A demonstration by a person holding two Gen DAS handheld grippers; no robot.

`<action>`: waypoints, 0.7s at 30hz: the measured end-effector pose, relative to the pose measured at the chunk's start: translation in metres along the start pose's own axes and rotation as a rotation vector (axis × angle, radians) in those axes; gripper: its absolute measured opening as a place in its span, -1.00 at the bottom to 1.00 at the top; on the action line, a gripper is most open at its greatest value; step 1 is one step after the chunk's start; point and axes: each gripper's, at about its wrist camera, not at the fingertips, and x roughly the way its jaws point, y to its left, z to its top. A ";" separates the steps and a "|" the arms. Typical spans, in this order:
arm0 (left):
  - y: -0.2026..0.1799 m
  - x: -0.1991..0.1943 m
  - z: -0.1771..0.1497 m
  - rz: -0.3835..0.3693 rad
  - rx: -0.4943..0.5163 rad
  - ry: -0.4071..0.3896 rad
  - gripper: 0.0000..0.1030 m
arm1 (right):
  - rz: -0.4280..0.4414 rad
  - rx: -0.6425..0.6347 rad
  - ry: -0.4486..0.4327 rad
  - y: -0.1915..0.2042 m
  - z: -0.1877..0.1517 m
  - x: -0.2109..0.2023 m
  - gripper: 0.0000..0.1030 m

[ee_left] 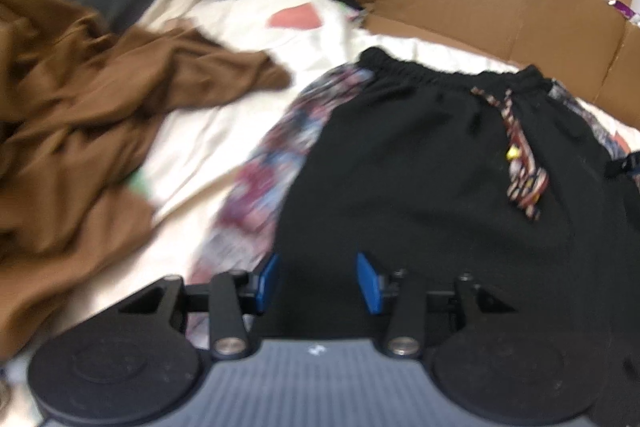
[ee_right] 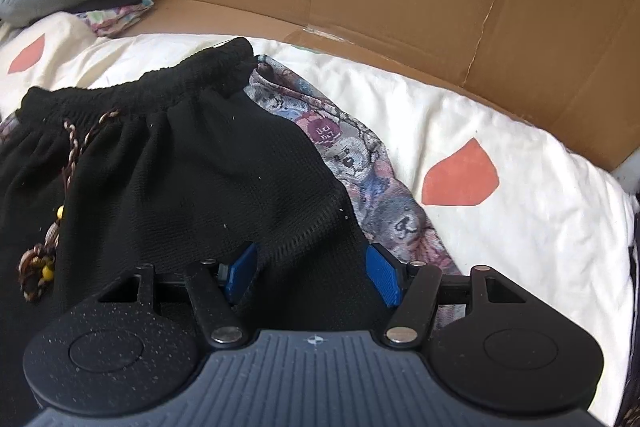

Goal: Fold clothes

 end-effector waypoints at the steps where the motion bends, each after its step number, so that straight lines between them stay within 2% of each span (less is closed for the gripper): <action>1: 0.007 -0.007 -0.005 0.010 0.000 0.007 -0.10 | 0.009 0.003 -0.001 -0.002 -0.001 -0.002 0.31; 5: 0.037 -0.036 -0.024 0.045 -0.027 0.032 -0.10 | 0.032 -0.017 -0.008 -0.009 -0.009 -0.014 0.30; 9: 0.067 -0.060 -0.038 0.084 -0.081 0.055 -0.10 | -0.003 -0.063 -0.023 -0.014 -0.023 -0.026 0.30; 13: 0.092 -0.078 -0.051 0.119 -0.133 0.072 -0.10 | 0.004 -0.089 -0.032 -0.019 -0.036 -0.038 0.30; 21: 0.115 -0.099 -0.065 0.151 -0.163 0.086 -0.10 | 0.044 -0.101 -0.092 -0.043 -0.058 -0.072 0.30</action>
